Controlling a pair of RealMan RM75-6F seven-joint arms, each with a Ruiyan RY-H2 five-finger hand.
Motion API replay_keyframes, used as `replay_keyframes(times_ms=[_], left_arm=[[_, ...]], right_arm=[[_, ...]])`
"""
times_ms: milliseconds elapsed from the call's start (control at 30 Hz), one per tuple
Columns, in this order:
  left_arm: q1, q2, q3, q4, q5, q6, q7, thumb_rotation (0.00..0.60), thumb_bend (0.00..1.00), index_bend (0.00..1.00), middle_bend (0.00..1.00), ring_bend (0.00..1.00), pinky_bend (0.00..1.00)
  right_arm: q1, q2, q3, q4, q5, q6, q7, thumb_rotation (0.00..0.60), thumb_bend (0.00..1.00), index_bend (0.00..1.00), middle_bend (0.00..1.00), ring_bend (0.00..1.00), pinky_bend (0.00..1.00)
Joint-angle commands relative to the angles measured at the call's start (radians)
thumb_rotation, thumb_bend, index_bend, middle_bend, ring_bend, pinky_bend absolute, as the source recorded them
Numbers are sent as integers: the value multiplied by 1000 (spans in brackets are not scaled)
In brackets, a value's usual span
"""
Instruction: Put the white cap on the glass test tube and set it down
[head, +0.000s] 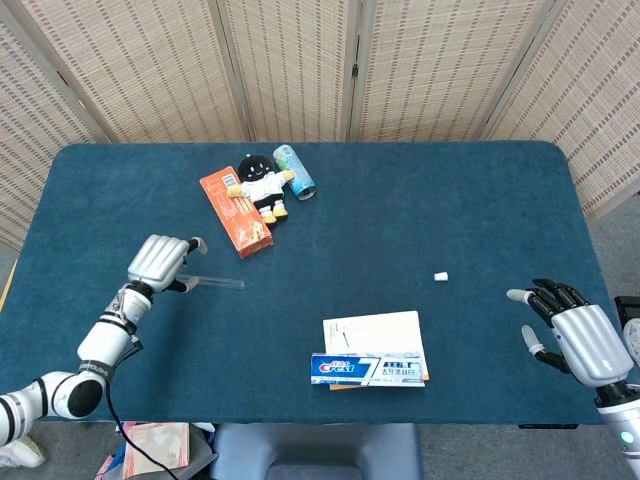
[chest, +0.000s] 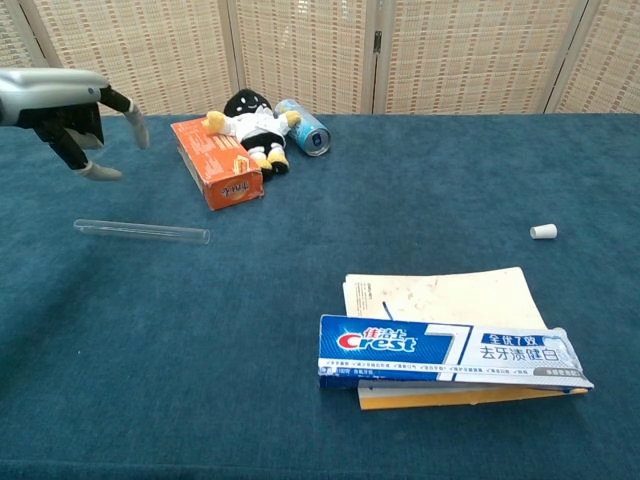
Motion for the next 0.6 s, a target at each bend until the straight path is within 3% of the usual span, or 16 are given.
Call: replay_keyframes(times_ms=[33,600], left_arm=[[-44,-59,17,52,-76,-11,49,600,263,357,1000,1000,1000],[-138,-176,86,159,-242,-24,158,600,263,398,1000,1000,1000]], right_arm=[[0,-2,-2,4,2,-1,5,600,461,250,321,173,209],[7,-9,-7,32,13,-11,33,600,456,250,321,173,209]])
